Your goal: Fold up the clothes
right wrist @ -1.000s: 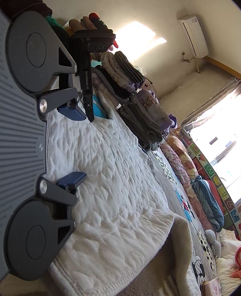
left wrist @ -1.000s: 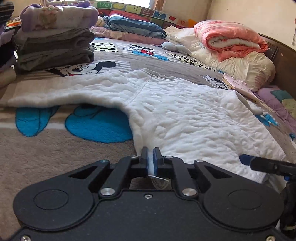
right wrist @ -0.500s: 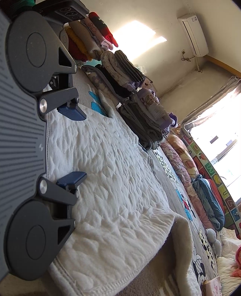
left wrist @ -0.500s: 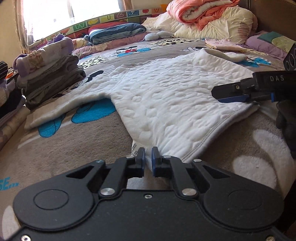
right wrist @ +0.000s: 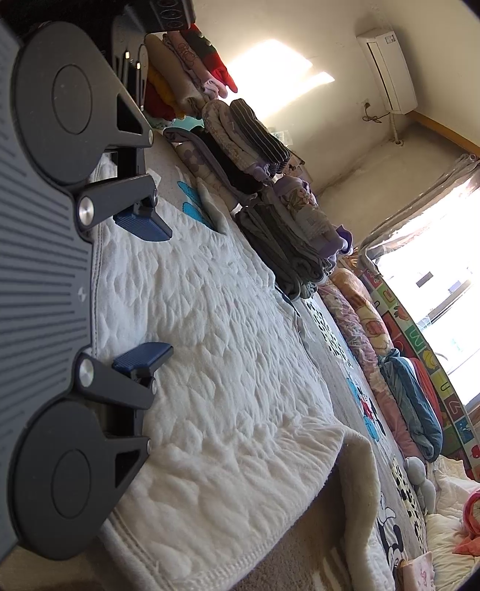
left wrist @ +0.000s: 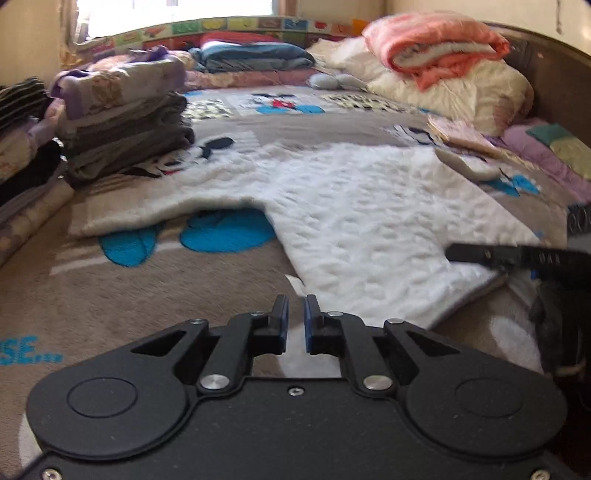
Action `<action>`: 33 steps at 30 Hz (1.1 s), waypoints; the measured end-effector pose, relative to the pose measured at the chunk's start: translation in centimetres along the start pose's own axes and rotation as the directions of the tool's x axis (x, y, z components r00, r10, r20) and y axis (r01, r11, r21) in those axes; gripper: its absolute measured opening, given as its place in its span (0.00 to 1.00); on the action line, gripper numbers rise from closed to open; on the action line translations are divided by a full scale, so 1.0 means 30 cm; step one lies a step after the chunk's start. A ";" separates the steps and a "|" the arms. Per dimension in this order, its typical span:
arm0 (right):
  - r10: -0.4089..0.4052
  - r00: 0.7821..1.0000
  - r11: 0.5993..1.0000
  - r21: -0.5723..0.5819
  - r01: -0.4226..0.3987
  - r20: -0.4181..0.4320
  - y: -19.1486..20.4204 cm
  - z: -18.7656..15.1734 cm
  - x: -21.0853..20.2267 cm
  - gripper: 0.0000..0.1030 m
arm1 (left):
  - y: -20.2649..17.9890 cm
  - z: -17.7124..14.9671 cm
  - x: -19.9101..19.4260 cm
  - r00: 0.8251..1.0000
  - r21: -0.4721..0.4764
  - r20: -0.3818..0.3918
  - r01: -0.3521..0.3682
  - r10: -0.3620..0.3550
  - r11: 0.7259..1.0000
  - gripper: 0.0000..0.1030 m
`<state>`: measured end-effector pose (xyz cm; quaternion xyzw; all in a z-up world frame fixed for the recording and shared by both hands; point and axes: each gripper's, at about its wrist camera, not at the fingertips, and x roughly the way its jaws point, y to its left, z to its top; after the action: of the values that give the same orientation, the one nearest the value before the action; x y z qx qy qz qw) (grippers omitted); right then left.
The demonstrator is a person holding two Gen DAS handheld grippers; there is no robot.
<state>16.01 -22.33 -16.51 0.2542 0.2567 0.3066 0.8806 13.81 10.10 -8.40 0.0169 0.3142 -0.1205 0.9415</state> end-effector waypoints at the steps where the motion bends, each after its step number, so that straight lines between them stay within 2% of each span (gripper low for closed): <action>1: 0.002 1.000 1.000 0.001 -0.002 0.001 -0.001 0.000 0.000 0.59 | 0.005 0.014 0.007 1.000 -0.027 0.026 -0.012 0.013 1.000 0.06; 3: 0.008 1.000 1.000 0.007 -0.008 0.003 -0.005 -0.001 -0.002 0.59 | 0.010 0.041 0.024 0.997 -0.079 0.073 -0.027 0.032 0.997 0.07; 5: 0.012 1.000 1.000 0.008 -0.012 0.004 -0.005 -0.001 -0.003 0.59 | 0.009 0.071 0.060 0.996 -0.123 0.091 0.011 0.001 0.992 0.07; 6: 0.014 1.000 1.000 0.007 -0.014 0.005 -0.005 -0.001 -0.005 0.59 | 0.004 0.087 0.083 0.995 -0.135 0.099 0.030 -0.017 0.990 0.07; 9: 0.020 1.000 1.000 0.010 -0.020 0.010 -0.007 -0.002 -0.009 0.60 | -0.011 0.154 0.171 0.993 -0.121 0.120 0.028 -0.014 0.992 0.07; 10: 0.020 1.000 1.000 0.008 -0.020 0.010 -0.006 -0.003 -0.010 0.60 | 0.007 0.169 0.207 0.993 -0.155 0.116 0.040 -0.022 0.987 0.08; 12: 0.020 1.000 1.000 0.005 -0.020 0.010 -0.003 -0.003 -0.011 0.60 | 0.055 0.194 0.281 0.994 -0.246 0.103 0.071 -0.046 0.967 0.08; 14: 0.025 1.000 1.000 0.006 -0.025 0.010 -0.005 -0.002 -0.011 0.60 | 0.105 0.183 0.372 0.997 -0.327 0.022 0.079 -0.076 0.942 0.08; 16: 0.031 0.999 0.999 0.012 -0.032 0.012 -0.008 -0.002 -0.012 0.60 | 0.155 0.152 0.452 0.993 -0.399 -0.060 0.069 -0.101 0.914 0.10; 19: 0.041 0.999 0.999 0.017 -0.041 0.012 -0.012 -0.003 -0.009 0.60 | 0.132 0.147 0.410 0.991 -0.341 -0.067 0.089 -0.119 0.936 0.06; 24: 0.051 0.999 0.998 0.031 -0.052 0.010 -0.021 -0.001 -0.007 0.60 | 0.078 0.143 0.317 0.987 -0.216 -0.064 0.129 -0.146 0.968 0.05; 27: 0.048 0.999 0.998 0.032 -0.048 0.007 -0.021 -0.002 -0.007 0.60 | 0.046 0.141 0.261 0.985 -0.140 -0.065 0.152 -0.162 0.979 0.16; 29: 0.044 0.999 0.999 0.031 -0.044 0.005 -0.018 -0.002 -0.006 0.60 | 0.025 0.140 0.224 0.983 -0.088 -0.066 0.167 -0.173 0.982 0.17; 31: 0.038 0.999 0.999 0.027 -0.038 0.004 -0.016 -0.002 -0.004 0.60 | 0.003 0.138 0.187 0.981 -0.036 -0.067 0.181 -0.183 0.983 0.24; 33: 0.032 0.999 0.999 0.023 -0.032 0.002 -0.013 -0.003 -0.004 0.60 | -0.063 0.087 0.196 0.977 0.105 -0.154 0.164 -0.147 0.981 0.26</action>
<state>16.03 -22.64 -16.77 0.2688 0.2555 0.3175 0.8727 19.45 6.72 -9.73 0.0561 0.3747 -0.2104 0.9012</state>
